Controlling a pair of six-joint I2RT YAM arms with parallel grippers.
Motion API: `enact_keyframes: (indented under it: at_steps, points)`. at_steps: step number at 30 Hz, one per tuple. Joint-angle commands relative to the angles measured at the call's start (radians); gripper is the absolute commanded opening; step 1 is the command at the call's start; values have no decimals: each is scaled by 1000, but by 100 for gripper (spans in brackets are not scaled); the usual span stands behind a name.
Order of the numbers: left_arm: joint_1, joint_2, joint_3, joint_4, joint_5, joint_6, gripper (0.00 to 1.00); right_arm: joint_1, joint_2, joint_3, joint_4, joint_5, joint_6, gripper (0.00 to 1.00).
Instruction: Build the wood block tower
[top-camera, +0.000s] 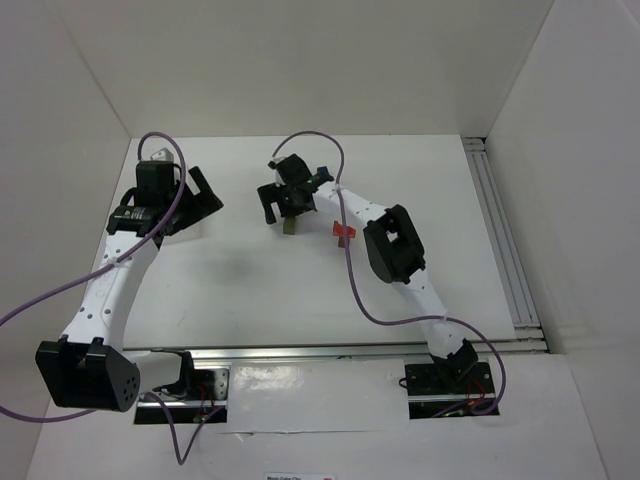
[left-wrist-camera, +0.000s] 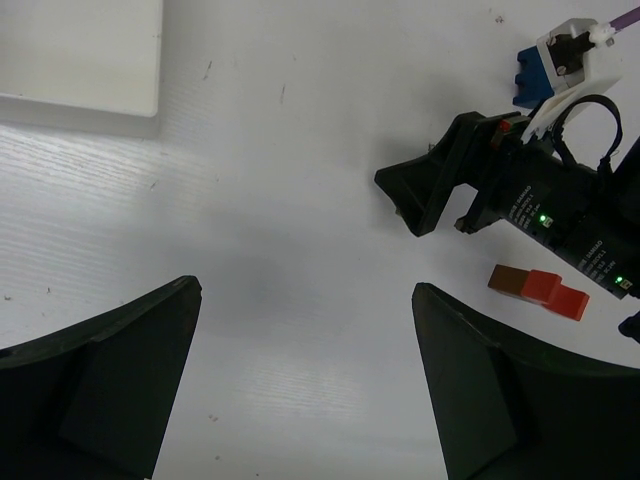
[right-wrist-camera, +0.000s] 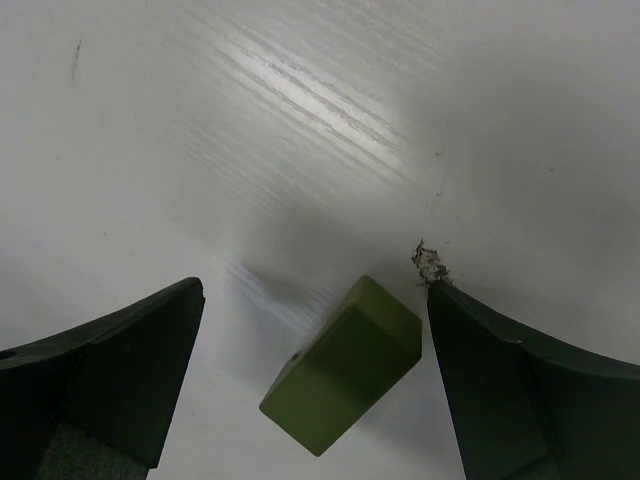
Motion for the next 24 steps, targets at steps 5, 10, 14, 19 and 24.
enact_keyframes:
  at_steps: [5, 10, 14, 19, 24]
  points:
    - [6, -27, 3, 18, -13, 9, 100, 63, -123, -97, 2, 53, -56, 100]
    - [6, -27, 3, 18, -13, 9, 100, 93, -169, -167, 14, 73, -88, 100]
    - [6, -27, 3, 18, -13, 9, 100, 103, -205, -207, 14, 84, -88, 100]
    - [6, -27, 3, 18, -13, 9, 100, 123, -270, -328, 77, 75, -111, 100]
    - [6, -36, 3, 18, -13, 9, 100, 133, -291, -361, 97, 111, -145, 100]
